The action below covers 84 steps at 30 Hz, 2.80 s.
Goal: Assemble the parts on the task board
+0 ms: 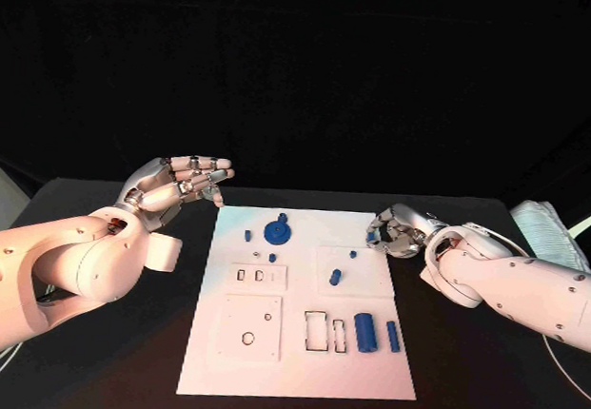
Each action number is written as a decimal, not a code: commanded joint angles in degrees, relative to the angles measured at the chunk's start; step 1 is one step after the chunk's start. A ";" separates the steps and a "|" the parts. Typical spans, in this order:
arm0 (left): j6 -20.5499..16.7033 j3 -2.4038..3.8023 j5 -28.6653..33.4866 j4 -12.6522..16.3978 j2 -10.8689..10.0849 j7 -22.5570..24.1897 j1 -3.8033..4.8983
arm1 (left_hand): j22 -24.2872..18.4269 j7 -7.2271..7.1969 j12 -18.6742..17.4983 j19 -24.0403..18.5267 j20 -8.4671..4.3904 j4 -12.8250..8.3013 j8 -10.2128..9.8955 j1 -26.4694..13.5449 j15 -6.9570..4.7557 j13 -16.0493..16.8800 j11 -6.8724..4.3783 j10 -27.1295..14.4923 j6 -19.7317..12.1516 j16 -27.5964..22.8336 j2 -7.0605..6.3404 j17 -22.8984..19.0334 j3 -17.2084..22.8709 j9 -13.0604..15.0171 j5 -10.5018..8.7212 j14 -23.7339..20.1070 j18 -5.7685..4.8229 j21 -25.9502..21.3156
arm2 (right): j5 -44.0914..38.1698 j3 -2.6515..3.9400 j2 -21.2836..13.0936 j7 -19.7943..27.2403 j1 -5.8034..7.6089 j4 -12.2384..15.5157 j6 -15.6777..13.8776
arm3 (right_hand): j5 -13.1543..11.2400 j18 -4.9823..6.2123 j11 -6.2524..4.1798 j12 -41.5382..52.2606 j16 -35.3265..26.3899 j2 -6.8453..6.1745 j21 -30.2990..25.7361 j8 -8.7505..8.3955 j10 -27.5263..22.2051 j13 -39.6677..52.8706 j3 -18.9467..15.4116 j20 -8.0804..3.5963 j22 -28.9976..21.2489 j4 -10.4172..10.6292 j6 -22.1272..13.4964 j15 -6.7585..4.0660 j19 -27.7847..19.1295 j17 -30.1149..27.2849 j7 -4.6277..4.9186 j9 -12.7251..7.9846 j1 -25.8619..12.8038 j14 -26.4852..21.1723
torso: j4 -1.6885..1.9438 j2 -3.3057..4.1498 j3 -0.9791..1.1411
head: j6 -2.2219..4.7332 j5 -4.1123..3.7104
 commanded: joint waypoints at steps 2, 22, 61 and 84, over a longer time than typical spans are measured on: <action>0.87 0.03 0.01 0.10 0.05 0.30 0.03 | 0.06 0.08 0.07 -0.20 0.03 0.01 -0.28 -0.09 0.09 0.04 -0.08 -0.35 -0.42 0.27 0.21 -0.05 0.15 0.06 -0.30 -0.40 0.77 0.36 | -0.89 -0.06 0.00 -0.39 -0.15 0.15 -0.34 | 0.10 -0.57 -0.25 0.32 0.34 1.31 0.30 0.45 0.57 6.48 0.81 -0.26 11.80 0.07 0.82 -0.43 3.51 14.81 -0.18 0.16 -0.17 6.01 | 0.00 0.00 0.01 | 0.01 0.01; 0.93 0.03 0.01 -0.47 0.19 0.27 0.03 | 0.08 0.10 0.09 -0.29 0.05 0.01 -0.29 -0.10 0.10 0.05 -0.07 -0.37 -0.42 0.31 0.24 -0.12 0.16 0.08 -0.31 -0.42 0.78 0.43 | -1.01 0.37 -1.85 -5.32 1.73 7.88 -8.28 | -1.96 -0.92 -1.46 1.46 0.43 2.83 1.51 2.66 1.78 7.57 3.99 -1.25 12.86 -0.81 3.55 -1.49 4.27 15.07 -1.58 0.96 -1.30 6.07 | -0.16 -0.50 -0.13 | 0.04 0.17; 0.88 -0.14 -0.07 -1.42 1.24 -0.52 0.03 | 0.09 0.10 0.11 -0.35 0.07 0.07 -0.28 -0.21 0.12 0.05 -0.06 -0.35 -0.41 0.33 0.22 -0.15 0.10 0.10 -0.34 -0.44 0.78 0.47 | -15.74 -0.43 13.82 -22.73 -2.38 17.04 -5.65 | -0.92 -1.18 -2.00 1.75 0.28 2.46 2.45 3.77 2.38 8.02 4.25 -1.80 13.64 -0.53 4.01 -2.02 4.86 14.67 -2.14 1.50 -3.74 5.97 | -0.50 -1.76 -0.68 | -2.13 2.63; 0.88 -0.14 -0.15 -1.12 0.99 -0.65 0.03 | 0.09 0.10 0.11 -0.35 0.07 0.07 -0.28 -0.21 0.12 0.05 -0.06 -0.35 -0.41 0.33 0.22 -0.15 0.10 0.10 -0.34 -0.44 0.78 0.47 | -17.82 -0.80 16.93 -24.45 -4.24 14.52 -4.43 | -1.00 -1.14 -2.06 1.79 0.23 2.26 2.29 3.89 2.46 8.08 4.12 -1.87 13.52 -0.35 3.96 -2.09 4.77 14.54 -2.21 1.55 -4.32 5.94 | -0.57 -1.72 -0.63 | -2.77 3.11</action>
